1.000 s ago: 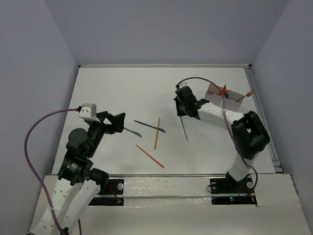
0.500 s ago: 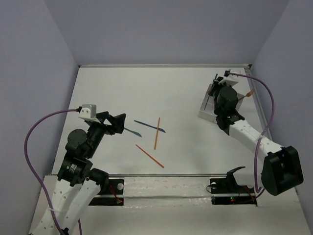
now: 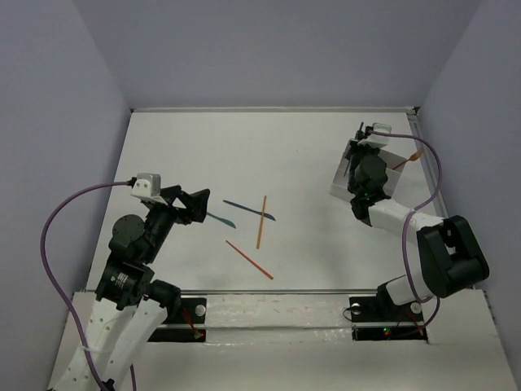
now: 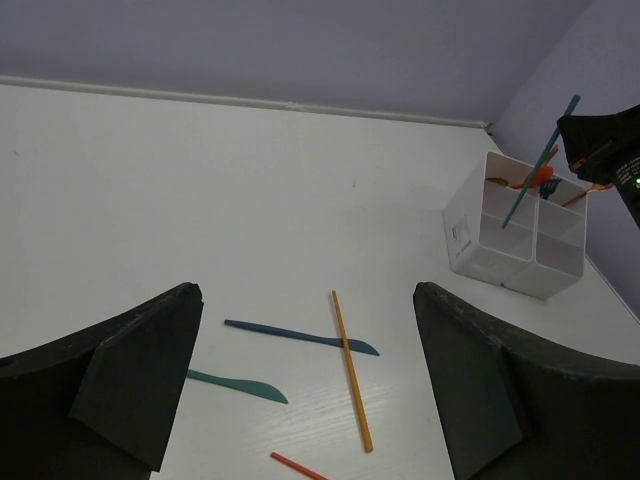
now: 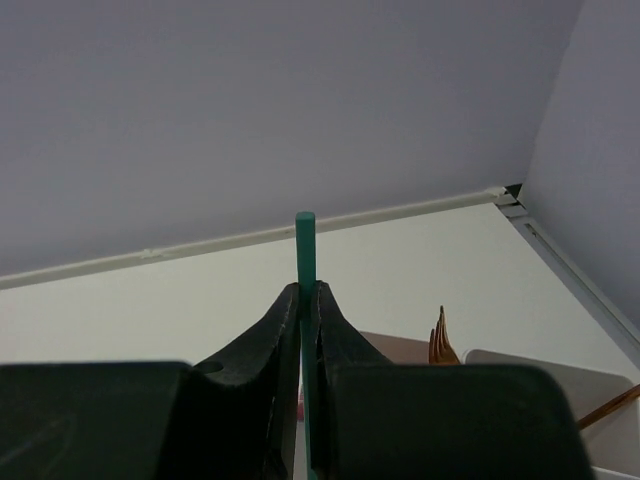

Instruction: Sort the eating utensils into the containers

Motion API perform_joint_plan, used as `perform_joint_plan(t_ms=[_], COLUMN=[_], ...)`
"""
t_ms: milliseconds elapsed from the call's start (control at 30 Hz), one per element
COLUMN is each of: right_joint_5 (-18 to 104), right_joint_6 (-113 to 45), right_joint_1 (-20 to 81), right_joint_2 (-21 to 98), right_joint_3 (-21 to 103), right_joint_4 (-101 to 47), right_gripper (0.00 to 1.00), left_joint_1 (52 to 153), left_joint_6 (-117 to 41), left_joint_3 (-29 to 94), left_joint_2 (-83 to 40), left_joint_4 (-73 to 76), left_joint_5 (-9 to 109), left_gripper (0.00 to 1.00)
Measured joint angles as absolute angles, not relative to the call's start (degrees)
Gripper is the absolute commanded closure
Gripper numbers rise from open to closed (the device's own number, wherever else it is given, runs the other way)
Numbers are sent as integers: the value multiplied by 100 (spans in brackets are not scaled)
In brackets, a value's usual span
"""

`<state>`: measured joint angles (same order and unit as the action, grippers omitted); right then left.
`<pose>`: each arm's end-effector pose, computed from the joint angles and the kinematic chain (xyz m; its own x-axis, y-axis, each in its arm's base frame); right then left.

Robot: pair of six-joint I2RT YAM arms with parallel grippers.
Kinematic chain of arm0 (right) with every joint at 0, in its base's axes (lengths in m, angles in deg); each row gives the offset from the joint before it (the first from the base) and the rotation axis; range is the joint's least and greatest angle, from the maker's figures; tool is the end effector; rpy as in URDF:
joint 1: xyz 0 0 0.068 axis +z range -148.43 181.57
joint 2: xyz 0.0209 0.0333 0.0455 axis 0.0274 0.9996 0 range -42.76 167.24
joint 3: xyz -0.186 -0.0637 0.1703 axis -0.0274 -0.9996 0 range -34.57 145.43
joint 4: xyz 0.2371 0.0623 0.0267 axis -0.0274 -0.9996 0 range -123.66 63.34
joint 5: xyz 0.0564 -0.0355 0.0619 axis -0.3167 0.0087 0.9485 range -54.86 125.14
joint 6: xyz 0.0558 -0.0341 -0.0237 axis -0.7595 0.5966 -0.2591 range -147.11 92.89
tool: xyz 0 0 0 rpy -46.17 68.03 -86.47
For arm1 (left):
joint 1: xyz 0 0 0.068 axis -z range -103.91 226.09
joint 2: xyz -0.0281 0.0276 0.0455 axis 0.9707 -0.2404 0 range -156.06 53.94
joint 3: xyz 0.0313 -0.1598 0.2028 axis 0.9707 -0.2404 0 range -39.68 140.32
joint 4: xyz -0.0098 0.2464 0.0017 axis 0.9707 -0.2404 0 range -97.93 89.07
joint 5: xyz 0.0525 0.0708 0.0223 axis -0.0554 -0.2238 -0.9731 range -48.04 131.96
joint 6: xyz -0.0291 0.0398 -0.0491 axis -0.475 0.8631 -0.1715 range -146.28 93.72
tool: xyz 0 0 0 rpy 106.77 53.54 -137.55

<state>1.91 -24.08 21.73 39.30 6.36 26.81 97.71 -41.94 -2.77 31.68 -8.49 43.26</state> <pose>0.3072 0.0797 0.2824 0.1891 0.0223 -0.9817 0.2245 0.9723 0.0653 0.1148 -0.0470 0.3406 0.0054 -0.2925 -0.9563 0.4058 0.8746 -0.2652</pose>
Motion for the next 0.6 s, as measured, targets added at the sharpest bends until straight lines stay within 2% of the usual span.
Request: perform_joint_plan(t_ms=[233,300,333,433,467,600], right_joint_5=[132,119,117,119,130,252], right_joint_6=[-2382,-2423,-2437,-2511,-2513,-2607], right_joint_1=[2162,2152,2152,2152,2149,2149], right_joint_2=[4352,4392,4400,4396,4376,4042], right_joint_3=[125,-57,-133,-208,-216,-205], right_joint_4=[3326,3409,3424,3472,3466,3142], right_gripper=[93,90,79,57,47,39], left_joint_1=[9771,9771,9771,9771,9771,9771], left_joint_6=[-4194,-4194,-4196,-4196,-4196,-4196], left_joint_3=[-277,-277,-277,-277,-277,-277], left_joint_2=[3168,3168,3168,3168,3168,3166], left_joint_4=[-846,-846,-846,-846,-849,-846], left_joint_5=[4344,4344,4344,4344,4346,4344], left_gripper=[1,1,1,1,1,1])
